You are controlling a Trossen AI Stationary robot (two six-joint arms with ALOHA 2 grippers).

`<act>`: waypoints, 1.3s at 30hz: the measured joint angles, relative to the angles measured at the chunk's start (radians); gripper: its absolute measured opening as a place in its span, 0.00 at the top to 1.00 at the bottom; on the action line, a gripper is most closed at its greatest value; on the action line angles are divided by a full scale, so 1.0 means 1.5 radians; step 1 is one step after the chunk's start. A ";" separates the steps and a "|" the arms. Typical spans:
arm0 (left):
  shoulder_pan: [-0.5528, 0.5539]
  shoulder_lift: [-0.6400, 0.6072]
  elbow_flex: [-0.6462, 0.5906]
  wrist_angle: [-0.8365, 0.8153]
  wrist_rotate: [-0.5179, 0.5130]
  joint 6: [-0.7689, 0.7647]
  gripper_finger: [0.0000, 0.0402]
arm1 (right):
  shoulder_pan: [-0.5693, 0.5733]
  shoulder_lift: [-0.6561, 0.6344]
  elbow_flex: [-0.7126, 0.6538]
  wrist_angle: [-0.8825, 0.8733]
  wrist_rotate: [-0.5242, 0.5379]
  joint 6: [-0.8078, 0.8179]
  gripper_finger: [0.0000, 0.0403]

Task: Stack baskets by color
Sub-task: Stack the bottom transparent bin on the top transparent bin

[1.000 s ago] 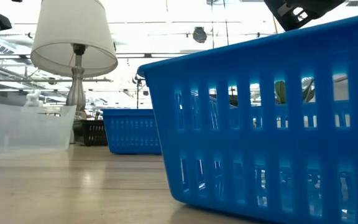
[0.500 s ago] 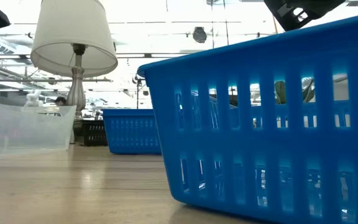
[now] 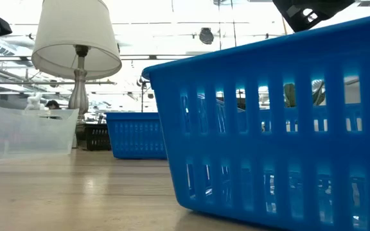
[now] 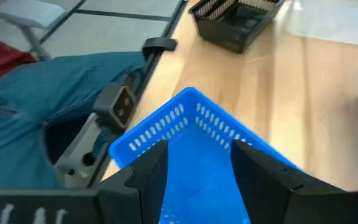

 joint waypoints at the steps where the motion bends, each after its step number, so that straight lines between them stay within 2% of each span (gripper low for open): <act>1: 0.000 0.000 0.000 -0.002 0.000 0.000 0.62 | 0.000 0.000 0.000 0.000 0.004 0.000 0.58; 10: 0.002 0.000 -0.006 -0.032 -0.001 -0.033 0.64 | 0.000 0.000 0.000 0.000 0.004 0.000 0.58; 16: 0.003 0.000 -0.034 -0.030 0.016 -0.026 0.77 | 0.000 0.000 0.000 0.000 0.004 -0.002 0.58; 22: 0.003 0.000 -0.032 -0.028 0.023 0.010 0.96 | 0.000 0.000 0.000 0.002 0.013 -0.011 0.58; 24: 0.003 0.000 -0.025 -0.036 0.019 0.027 0.97 | 0.000 0.000 0.000 0.002 0.034 -0.019 0.58; 31: 0.002 0.000 0.049 -0.097 0.037 0.115 0.98 | -0.019 0.000 0.000 0.042 0.059 -0.059 0.58; 35: 0.002 0.000 0.125 -0.156 0.033 0.173 0.99 | -0.037 0.000 0.009 0.083 0.075 -0.103 0.58; 39: 0.010 -0.001 0.201 -0.190 0.010 0.263 0.99 | -0.048 0.000 0.055 0.084 0.085 -0.175 0.58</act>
